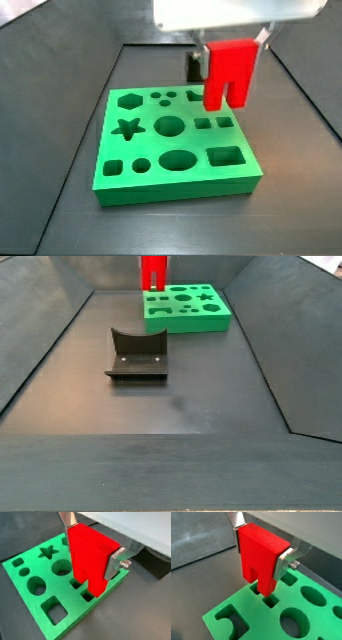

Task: Pick up the double-square object. Move up. Place the double-square object on the fixture. Regrasp the double-square object. Move to above the board. Insert the double-square object.
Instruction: Insert the double-square object.

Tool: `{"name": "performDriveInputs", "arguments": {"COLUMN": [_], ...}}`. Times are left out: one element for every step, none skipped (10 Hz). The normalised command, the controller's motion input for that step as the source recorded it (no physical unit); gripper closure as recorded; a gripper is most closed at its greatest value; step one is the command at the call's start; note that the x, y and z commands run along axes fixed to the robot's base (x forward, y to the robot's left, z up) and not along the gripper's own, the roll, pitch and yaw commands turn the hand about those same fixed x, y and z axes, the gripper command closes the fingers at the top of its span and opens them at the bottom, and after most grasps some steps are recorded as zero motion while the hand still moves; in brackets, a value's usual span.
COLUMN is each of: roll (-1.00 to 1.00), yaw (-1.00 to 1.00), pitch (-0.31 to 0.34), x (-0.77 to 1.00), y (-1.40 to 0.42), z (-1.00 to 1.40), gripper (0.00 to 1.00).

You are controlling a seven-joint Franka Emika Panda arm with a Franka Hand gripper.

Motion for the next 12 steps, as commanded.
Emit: {"name": "performDriveInputs", "arguments": {"roll": [0.16, 0.11, 0.06, 0.08, 0.08, 0.16, 0.23, 0.22, 0.18, 0.2, 0.24, 0.24], "yaw": [0.13, 0.17, 0.15, 0.15, 0.15, 0.23, 0.19, 0.12, 0.03, -0.08, -0.29, -0.5], "pitch": [-0.119, -0.151, -0.156, -0.143, -0.134, -0.096, -0.061, -0.057, -0.007, 0.0, 0.02, 0.047], "x": [-0.1, -0.09, 0.0, -0.01, 0.0, 0.0, -0.07, -0.14, 0.03, 0.36, 0.4, 0.37], "y": [-0.07, -0.18, -0.24, -0.21, -0.17, -0.03, 0.0, 0.02, 0.0, 0.0, 0.0, 0.0], "z": [-0.54, -0.51, -0.49, -0.48, -0.5, -0.56, -0.6, -0.59, -0.55, -0.51, -0.51, -0.52], "gripper": [1.0, 1.0, 1.0, 1.0, 1.0, 1.0, 1.0, 1.0, 1.0, 1.0, 1.0, 1.0]}}
